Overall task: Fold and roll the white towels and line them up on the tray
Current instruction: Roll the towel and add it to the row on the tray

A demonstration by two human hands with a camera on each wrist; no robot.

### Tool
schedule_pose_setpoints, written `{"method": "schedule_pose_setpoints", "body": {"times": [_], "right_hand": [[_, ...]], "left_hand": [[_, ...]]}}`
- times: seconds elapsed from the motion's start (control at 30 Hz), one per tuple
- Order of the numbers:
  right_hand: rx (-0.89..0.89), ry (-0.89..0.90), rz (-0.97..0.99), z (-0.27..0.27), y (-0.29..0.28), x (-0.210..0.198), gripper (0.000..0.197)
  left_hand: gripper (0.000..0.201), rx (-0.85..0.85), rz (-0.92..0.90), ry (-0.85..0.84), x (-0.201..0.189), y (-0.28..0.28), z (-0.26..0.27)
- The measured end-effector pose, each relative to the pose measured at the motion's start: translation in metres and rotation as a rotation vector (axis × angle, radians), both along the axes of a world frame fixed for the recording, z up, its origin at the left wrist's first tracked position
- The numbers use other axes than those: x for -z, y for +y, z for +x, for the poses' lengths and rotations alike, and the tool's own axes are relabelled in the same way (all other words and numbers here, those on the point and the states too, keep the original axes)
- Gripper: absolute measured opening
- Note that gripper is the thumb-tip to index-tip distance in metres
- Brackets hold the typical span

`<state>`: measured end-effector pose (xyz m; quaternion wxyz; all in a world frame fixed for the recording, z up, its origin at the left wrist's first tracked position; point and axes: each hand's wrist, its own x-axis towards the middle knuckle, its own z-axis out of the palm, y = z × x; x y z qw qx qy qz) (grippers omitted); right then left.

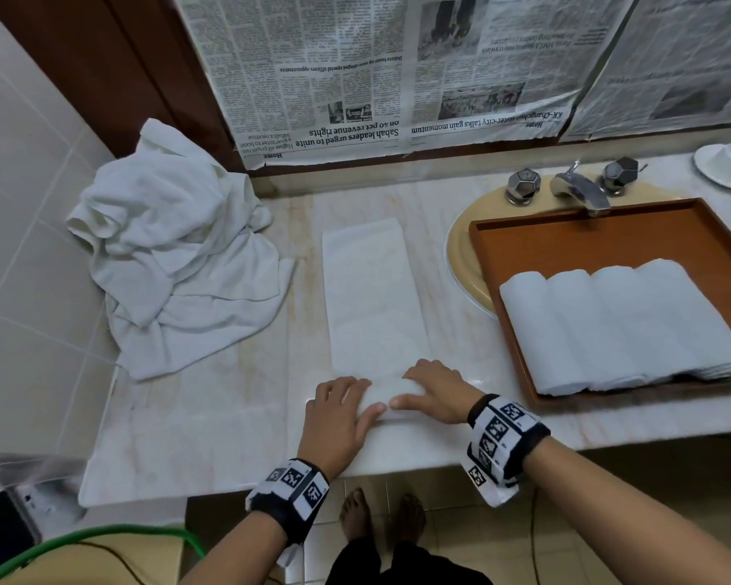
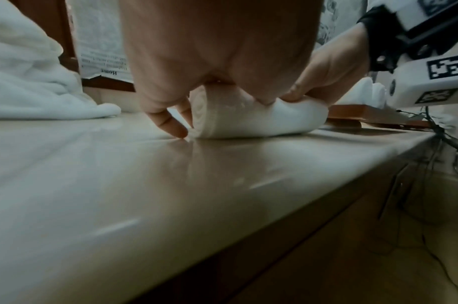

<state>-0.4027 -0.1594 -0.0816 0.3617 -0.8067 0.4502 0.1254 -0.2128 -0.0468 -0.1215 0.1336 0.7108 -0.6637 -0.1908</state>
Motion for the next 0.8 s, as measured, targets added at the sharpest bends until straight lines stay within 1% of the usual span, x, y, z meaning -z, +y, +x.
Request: {"method": "schedule_pose_setpoints", "body": {"times": [0.03,0.1,0.13,0.2,0.23,0.27,0.3,0.37,0.4,0.47,0.53,0.57,0.6,0.7,0.77,0.8], "right_hand": [[0.002,0.007,-0.044,-0.002,0.003,0.001,0.061],[-0.033,-0.013,-0.288,-0.005,0.015,0.005,0.071],[-0.071,-0.033,-0.392,-0.006,0.022,0.007,0.073],[-0.127,-0.068,-0.495,-0.004,0.029,0.013,0.072],[-0.140,-0.065,-0.498,-0.003,0.028,0.016,0.073],[-0.145,-0.057,-0.471,-0.001,0.026,0.017,0.075],[-0.133,-0.055,-0.413,-0.001,0.021,0.016,0.076],[-0.090,-0.096,-0.265,0.000,0.010,0.010,0.067],[-0.076,-0.114,-0.193,0.001,0.003,0.006,0.061],[-0.073,-0.112,-0.071,0.002,-0.008,-0.001,0.054],[-0.091,-0.082,-0.018,0.002,-0.011,-0.005,0.054],[-0.102,-0.063,-0.041,0.003,-0.011,-0.006,0.054],[-0.119,-0.038,-0.106,0.003,-0.007,-0.006,0.054],[-0.187,0.013,-0.454,0.001,0.016,0.003,0.061],[-0.188,0.036,-0.555,0.002,0.028,0.009,0.066],[-0.182,0.031,-0.572,0.004,0.028,0.013,0.064]], "left_hand": [[0.073,0.006,0.017,-0.010,-0.001,-0.002,0.000],[0.083,0.013,0.061,-0.023,-0.004,-0.008,0.002],[0.082,0.011,0.092,-0.019,-0.007,-0.013,0.002],[0.068,-0.018,0.150,0.035,-0.009,-0.021,0.004],[0.064,-0.043,0.173,0.085,-0.009,-0.023,0.005],[0.065,-0.064,0.192,0.135,-0.011,-0.023,0.005],[0.071,-0.073,0.193,0.160,-0.011,-0.023,0.006],[0.077,-0.034,0.141,0.091,-0.011,-0.018,0.006],[0.077,-0.002,0.101,0.042,-0.011,-0.014,0.006],[0.074,0.022,0.042,-0.003,-0.007,-0.008,0.006],[0.073,0.008,0.032,-0.003,-0.004,-0.005,0.007],[0.074,0.011,0.050,0.003,-0.003,-0.006,0.008],[0.077,0.019,0.080,0.014,-0.004,-0.009,0.010],[0.086,0.029,0.198,0.077,-0.010,-0.024,0.019],[0.086,0.022,0.296,0.112,-0.016,-0.032,0.021],[0.084,0.016,0.339,0.122,-0.019,-0.035,0.022]]}}
